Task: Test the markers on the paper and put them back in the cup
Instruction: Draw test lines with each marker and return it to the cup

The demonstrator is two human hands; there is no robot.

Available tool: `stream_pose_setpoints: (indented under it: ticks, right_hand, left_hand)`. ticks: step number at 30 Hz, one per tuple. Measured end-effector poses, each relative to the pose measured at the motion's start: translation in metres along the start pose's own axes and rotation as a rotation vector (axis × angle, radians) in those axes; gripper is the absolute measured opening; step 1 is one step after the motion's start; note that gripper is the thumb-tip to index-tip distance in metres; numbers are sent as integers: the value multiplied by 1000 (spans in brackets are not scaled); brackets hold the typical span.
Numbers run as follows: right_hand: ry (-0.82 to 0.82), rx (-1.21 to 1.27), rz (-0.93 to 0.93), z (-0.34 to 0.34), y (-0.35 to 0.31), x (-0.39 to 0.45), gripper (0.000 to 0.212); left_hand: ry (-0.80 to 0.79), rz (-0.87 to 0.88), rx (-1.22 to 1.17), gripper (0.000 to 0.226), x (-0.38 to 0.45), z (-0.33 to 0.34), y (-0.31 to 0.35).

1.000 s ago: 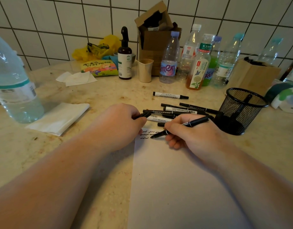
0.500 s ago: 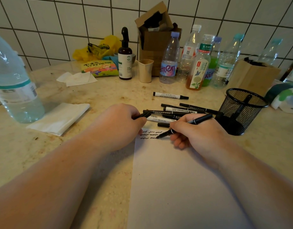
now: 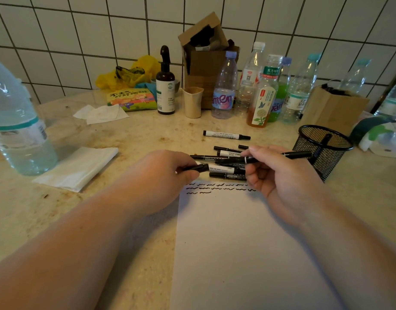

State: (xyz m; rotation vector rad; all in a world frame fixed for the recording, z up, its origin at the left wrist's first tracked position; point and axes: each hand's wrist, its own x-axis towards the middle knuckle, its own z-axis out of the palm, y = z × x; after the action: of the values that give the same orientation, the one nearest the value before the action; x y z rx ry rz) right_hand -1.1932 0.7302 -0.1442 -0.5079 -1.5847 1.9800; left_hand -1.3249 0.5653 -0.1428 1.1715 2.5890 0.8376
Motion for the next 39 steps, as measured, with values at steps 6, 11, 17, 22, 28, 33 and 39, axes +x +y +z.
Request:
stream_pose_setpoints:
  ticks: [6, 11, 17, 22, 28, 33, 39]
  right_hand:
    - [-52, -54, -11, 0, 4, 1, 24]
    - [-122, -109, -3, 0, 4, -2, 7]
    - [-196, -31, 6, 1, 1, -3, 15]
    - [-154, -38, -90, 1, 3, -3, 23]
    - [-176, -79, -151, 2, 1, -3, 23]
    - [-212, -101, -162, 1, -1, -3, 25]
    - [-234, -184, -197, -2, -5, -7, 23]
  left_hand:
    - [-9, 37, -20, 12, 0, 1, 0]
    - [-5, 80, -36, 13, -1, 1, 1]
    - [13, 122, -53, 13, -2, 1, 6]
    - [55, 170, -50, 29, -2, 6, 6]
    - [68, 147, -182, 31, -2, 8, 8]
    - [-10, 101, -349, 34, -2, 10, 8]
    - [-91, 75, -433, 32, -3, 7, 9]
